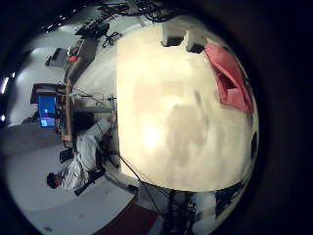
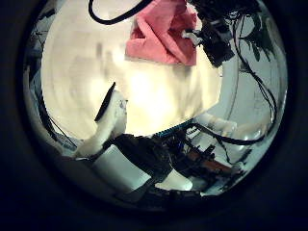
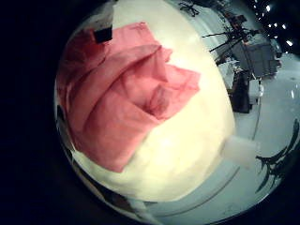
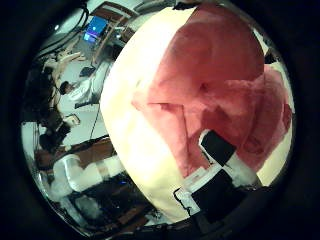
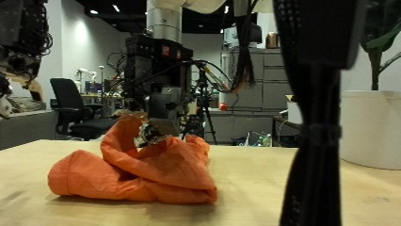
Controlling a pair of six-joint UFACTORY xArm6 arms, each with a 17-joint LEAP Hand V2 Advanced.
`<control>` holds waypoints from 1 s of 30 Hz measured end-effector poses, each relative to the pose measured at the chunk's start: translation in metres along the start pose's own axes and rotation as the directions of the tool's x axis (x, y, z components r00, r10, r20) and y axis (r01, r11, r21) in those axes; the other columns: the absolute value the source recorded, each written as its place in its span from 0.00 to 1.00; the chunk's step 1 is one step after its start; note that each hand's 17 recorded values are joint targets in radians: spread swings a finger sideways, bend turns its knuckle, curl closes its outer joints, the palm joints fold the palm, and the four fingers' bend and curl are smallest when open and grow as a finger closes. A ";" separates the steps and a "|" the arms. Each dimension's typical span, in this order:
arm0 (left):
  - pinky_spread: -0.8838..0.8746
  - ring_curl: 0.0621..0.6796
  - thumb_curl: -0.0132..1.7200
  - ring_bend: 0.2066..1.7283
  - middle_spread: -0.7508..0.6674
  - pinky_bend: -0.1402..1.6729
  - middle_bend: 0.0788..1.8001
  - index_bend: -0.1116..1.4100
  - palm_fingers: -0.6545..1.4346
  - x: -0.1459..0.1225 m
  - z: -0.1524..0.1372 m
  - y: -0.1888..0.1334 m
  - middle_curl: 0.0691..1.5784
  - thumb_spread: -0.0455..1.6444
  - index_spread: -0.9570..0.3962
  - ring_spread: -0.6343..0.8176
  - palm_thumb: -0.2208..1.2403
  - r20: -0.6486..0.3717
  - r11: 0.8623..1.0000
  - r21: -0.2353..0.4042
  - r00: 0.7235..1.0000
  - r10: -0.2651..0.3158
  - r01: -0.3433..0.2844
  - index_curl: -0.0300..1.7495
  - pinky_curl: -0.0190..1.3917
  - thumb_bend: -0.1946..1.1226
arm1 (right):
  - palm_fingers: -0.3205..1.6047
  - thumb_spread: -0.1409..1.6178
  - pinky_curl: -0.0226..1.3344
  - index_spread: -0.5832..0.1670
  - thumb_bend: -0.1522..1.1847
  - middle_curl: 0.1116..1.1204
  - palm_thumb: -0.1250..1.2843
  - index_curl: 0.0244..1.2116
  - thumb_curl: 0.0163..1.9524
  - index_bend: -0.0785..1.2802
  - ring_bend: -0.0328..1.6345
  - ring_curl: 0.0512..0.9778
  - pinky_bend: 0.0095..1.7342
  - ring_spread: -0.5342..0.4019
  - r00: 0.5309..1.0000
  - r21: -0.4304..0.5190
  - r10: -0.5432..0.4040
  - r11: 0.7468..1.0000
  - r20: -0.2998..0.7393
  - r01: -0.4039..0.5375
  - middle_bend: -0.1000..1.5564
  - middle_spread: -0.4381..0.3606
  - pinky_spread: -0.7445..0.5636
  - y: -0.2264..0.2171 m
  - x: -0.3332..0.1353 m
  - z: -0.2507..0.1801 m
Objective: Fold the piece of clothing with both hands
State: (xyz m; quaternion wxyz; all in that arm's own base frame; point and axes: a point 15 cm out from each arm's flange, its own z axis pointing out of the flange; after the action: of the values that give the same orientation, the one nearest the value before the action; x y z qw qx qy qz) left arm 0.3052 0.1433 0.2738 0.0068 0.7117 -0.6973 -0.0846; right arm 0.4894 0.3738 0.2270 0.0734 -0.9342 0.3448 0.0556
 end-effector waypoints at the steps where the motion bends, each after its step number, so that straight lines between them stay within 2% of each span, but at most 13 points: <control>1: 0.65 0.25 0.20 0.22 0.60 0.28 0.06 0.18 0.37 0.001 0.000 -0.001 0.17 0.77 0.73 0.62 0.54 0.001 1.000 0.001 1.000 0.003 -0.003 0.20 0.24 0.14 | 0.14 0.71 0.36 0.13 0.12 0.32 0.83 0.41 0.24 0.18 0.54 0.35 0.55 0.46 1.000 0.015 0.006 1.000 0.027 -0.007 0.31 0.35 0.51 -0.001 0.000 -0.004; 6: 0.65 0.25 0.20 0.22 0.60 0.28 0.06 0.18 0.37 0.005 -0.001 -0.003 0.17 0.77 0.73 0.62 0.54 0.003 1.000 0.004 1.000 0.015 -0.015 0.20 0.24 0.14 | 0.16 0.70 0.32 0.13 0.11 0.28 0.88 0.35 0.25 0.19 0.48 0.30 0.49 0.56 0.999 0.119 0.044 0.992 0.031 -0.047 0.28 0.41 0.67 0.000 0.020 -0.067; 10: 0.65 0.25 0.20 0.22 0.59 0.28 0.06 0.18 0.37 0.015 -0.010 -0.008 0.17 0.77 0.73 0.62 0.54 0.010 0.999 0.022 0.999 0.036 -0.036 0.20 0.24 0.14 | 0.19 0.69 0.29 0.13 0.11 0.27 0.90 0.33 0.26 0.20 0.45 0.27 0.46 0.60 0.997 0.204 0.079 0.976 -0.001 -0.077 0.28 0.42 0.73 0.010 0.036 -0.129; 12: 0.65 0.25 0.20 0.22 0.59 0.28 0.06 0.18 0.37 0.022 -0.015 -0.011 0.17 0.78 0.73 0.62 0.54 0.009 0.998 0.034 0.999 0.050 -0.051 0.20 0.24 0.14 | 0.20 0.68 0.28 0.14 0.11 0.27 0.91 0.32 0.27 0.20 0.43 0.26 0.44 0.61 0.994 0.209 0.105 0.973 -0.006 -0.102 0.28 0.43 0.76 0.024 0.044 -0.151; 16: 0.65 0.25 0.21 0.22 0.59 0.28 0.06 0.18 0.37 0.043 -0.031 -0.016 0.17 0.77 0.73 0.61 0.55 -0.002 0.993 0.073 0.996 0.088 -0.087 0.20 0.24 0.14 | 0.21 0.68 0.25 0.15 0.11 0.26 0.93 0.32 0.27 0.21 0.40 0.24 0.39 0.62 0.984 0.144 0.179 0.974 -0.005 -0.176 0.27 0.44 0.78 0.064 0.058 -0.172; 19: 0.65 0.25 0.21 0.22 0.58 0.28 0.07 0.18 0.38 0.068 -0.042 -0.026 0.17 0.78 0.72 0.61 0.56 -0.011 0.986 0.101 0.991 0.132 -0.130 0.20 0.24 0.14 | 0.19 0.68 0.23 0.16 0.11 0.25 0.93 0.32 0.28 0.21 0.36 0.22 0.36 0.66 0.972 0.035 0.232 0.972 -0.046 -0.231 0.26 0.46 0.79 0.102 0.068 -0.173; 24: 0.66 0.24 0.21 0.21 0.57 0.28 0.06 0.19 0.37 0.114 -0.045 -0.042 0.18 0.78 0.72 0.62 0.56 -0.009 0.977 0.099 0.981 0.192 -0.190 0.20 0.24 0.14 | 0.15 0.72 0.22 0.18 0.10 0.24 0.89 0.29 0.28 0.18 0.30 0.19 0.31 0.73 0.931 -0.110 0.297 0.939 -0.211 -0.325 0.23 0.51 0.79 0.161 0.087 -0.184; 30: 0.68 0.23 0.20 0.20 0.59 0.27 0.07 0.19 0.37 0.158 -0.023 -0.069 0.17 0.80 0.72 0.64 0.56 0.004 0.966 0.074 0.969 0.248 -0.247 0.20 0.23 0.14 | 0.15 0.75 0.21 0.19 0.10 0.22 0.84 0.27 0.27 0.18 0.25 0.17 0.27 0.77 0.928 -0.241 0.311 0.902 -0.207 -0.357 0.19 0.53 0.79 0.204 0.074 -0.154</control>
State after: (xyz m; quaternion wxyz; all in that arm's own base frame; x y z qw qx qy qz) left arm 0.3782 -0.0143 0.2706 -0.0071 0.6192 -0.7833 -0.0554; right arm 0.4210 0.1464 0.3464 -0.0960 -0.8633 0.4939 0.0379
